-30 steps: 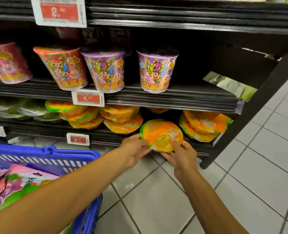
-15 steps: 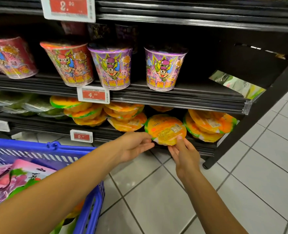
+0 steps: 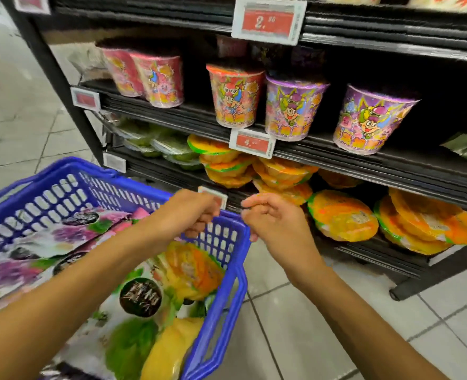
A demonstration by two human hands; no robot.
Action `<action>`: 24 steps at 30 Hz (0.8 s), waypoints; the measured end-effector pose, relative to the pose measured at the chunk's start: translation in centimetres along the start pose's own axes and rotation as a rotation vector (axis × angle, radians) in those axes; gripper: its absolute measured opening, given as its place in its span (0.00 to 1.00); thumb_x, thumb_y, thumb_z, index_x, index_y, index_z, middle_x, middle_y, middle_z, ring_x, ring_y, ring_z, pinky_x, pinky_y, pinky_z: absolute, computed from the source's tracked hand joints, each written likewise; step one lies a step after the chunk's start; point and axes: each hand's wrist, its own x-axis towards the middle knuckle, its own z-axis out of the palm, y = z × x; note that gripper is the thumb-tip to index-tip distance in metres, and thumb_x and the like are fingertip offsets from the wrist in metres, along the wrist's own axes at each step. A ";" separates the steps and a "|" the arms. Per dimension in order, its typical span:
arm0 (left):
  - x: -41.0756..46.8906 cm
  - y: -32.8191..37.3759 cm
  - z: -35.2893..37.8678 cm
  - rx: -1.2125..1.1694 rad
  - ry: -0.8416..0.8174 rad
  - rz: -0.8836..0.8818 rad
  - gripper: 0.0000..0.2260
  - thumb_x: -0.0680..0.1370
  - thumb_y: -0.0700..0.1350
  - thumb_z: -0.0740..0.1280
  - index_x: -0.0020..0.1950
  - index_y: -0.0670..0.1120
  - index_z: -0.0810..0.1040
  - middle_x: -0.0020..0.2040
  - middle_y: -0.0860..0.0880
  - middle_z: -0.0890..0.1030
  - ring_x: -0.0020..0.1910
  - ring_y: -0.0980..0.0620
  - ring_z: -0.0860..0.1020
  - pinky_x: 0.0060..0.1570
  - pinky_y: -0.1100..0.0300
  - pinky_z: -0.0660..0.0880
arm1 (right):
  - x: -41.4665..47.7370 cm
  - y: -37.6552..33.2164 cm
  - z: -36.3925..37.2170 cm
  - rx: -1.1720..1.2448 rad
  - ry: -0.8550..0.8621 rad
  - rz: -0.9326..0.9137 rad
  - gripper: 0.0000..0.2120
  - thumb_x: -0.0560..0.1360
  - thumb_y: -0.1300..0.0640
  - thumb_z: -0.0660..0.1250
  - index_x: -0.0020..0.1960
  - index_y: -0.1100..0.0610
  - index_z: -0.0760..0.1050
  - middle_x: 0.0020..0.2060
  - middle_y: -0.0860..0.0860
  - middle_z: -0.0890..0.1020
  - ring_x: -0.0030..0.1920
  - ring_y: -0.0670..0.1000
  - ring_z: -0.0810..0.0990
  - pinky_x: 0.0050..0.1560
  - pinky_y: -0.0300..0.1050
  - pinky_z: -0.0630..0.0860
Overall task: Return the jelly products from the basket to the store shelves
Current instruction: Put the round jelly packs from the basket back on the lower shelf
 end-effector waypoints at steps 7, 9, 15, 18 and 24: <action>-1.1 -7.6 -3.1 0.967 0.170 -0.092 0.15 0.79 0.54 0.66 0.50 0.41 0.75 0.48 0.41 0.81 0.50 0.41 0.79 0.40 0.57 0.68 | 1.9 1.1 6.9 -1.194 -0.640 -0.002 0.08 0.76 0.51 0.65 0.43 0.56 0.75 0.39 0.51 0.77 0.46 0.55 0.78 0.44 0.47 0.73; -0.5 -8.4 -2.8 0.965 0.177 -0.098 0.19 0.78 0.55 0.67 0.35 0.43 0.70 0.34 0.46 0.75 0.40 0.45 0.76 0.32 0.59 0.65 | 1.9 2.1 7.7 -1.420 -0.724 0.037 0.09 0.77 0.50 0.63 0.44 0.55 0.74 0.46 0.52 0.79 0.52 0.58 0.79 0.46 0.48 0.69; 0.7 -9.0 -3.5 0.652 0.121 -0.264 0.14 0.75 0.49 0.71 0.34 0.42 0.79 0.31 0.46 0.83 0.31 0.49 0.81 0.36 0.57 0.80 | 0.8 3.5 7.8 -1.548 -0.548 -0.121 0.08 0.76 0.59 0.61 0.52 0.55 0.77 0.52 0.54 0.83 0.53 0.58 0.81 0.45 0.47 0.70; 0.7 -9.2 -4.0 0.572 0.110 -0.292 0.13 0.76 0.46 0.69 0.33 0.41 0.80 0.30 0.47 0.83 0.22 0.55 0.75 0.24 0.66 0.71 | 0.9 3.4 7.6 -1.470 -0.466 -0.133 0.09 0.76 0.61 0.61 0.54 0.57 0.76 0.52 0.55 0.82 0.53 0.58 0.81 0.44 0.47 0.70; 0.6 -9.3 -4.1 0.292 0.127 -0.324 0.07 0.71 0.34 0.69 0.33 0.41 0.76 0.27 0.43 0.80 0.23 0.52 0.73 0.26 0.65 0.70 | 0.7 3.7 7.7 -1.506 -0.504 -0.146 0.07 0.77 0.59 0.61 0.51 0.56 0.77 0.48 0.53 0.83 0.48 0.56 0.82 0.42 0.46 0.71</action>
